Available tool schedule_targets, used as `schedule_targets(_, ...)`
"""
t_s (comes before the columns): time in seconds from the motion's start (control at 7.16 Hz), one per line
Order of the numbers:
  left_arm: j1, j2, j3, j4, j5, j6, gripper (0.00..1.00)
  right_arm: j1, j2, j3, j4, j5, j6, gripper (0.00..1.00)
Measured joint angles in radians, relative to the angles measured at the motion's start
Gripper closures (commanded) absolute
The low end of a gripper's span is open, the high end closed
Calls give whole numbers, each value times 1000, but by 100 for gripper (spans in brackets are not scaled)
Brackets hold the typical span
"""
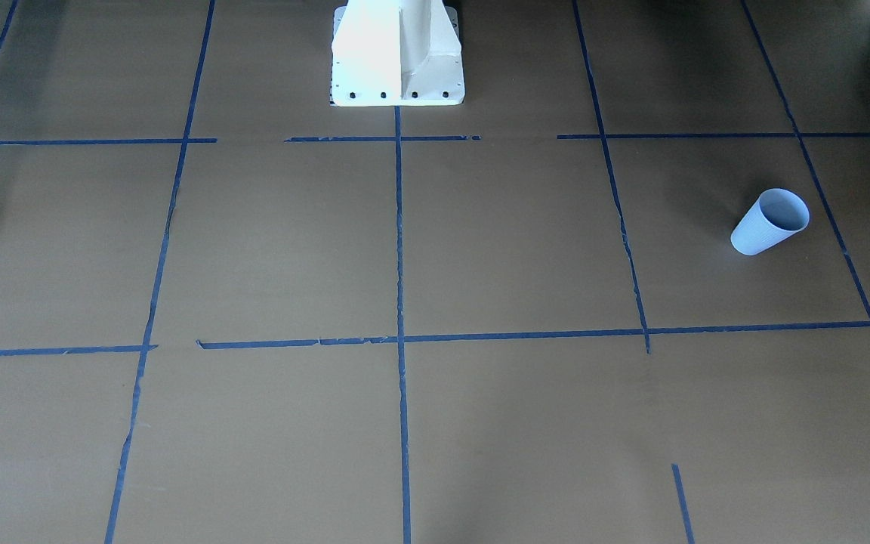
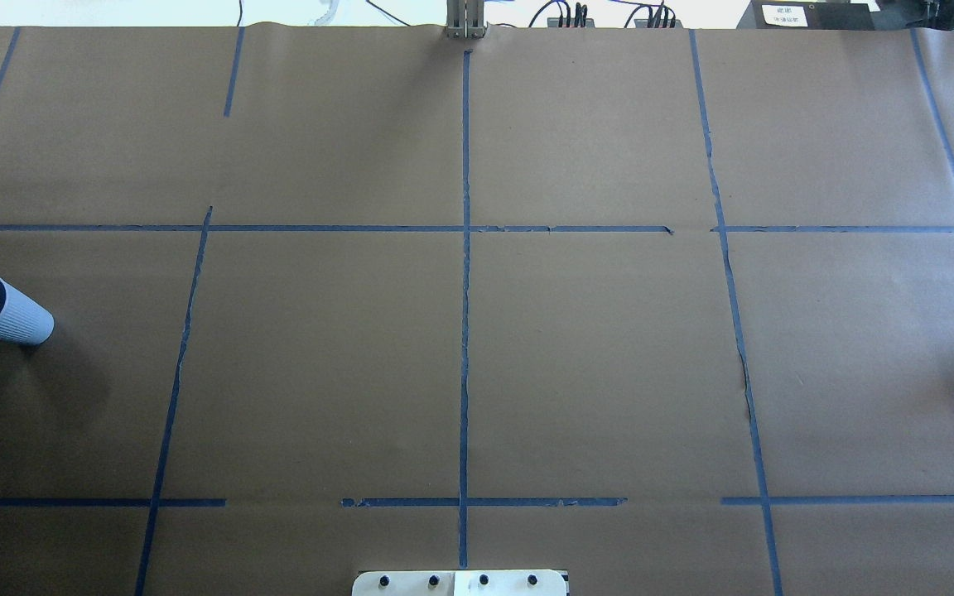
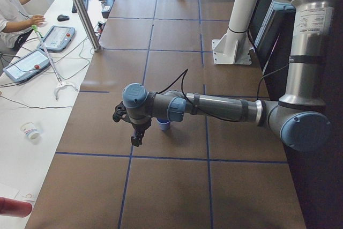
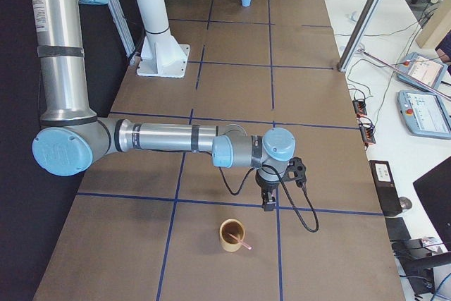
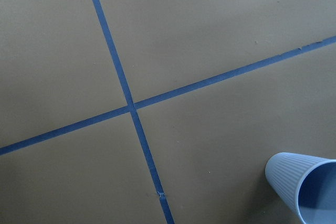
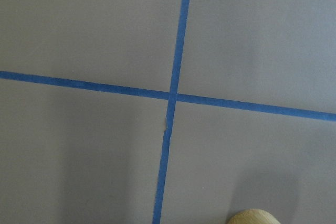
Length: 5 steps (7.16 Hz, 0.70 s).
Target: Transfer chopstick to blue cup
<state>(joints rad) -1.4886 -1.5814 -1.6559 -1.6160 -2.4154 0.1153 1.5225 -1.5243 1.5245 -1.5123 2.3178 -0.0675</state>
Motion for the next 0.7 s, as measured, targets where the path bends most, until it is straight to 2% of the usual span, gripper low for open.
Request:
schedule_targets(0.42, 131, 12, -50, -10, -14, -246, 0, -14, -34, -10, 100, 29, -2, 0)
schedule_targets(0.7, 170, 13, -55, -11, -14, -289, 0, -15, -54, -11, 143, 55, 1, 0)
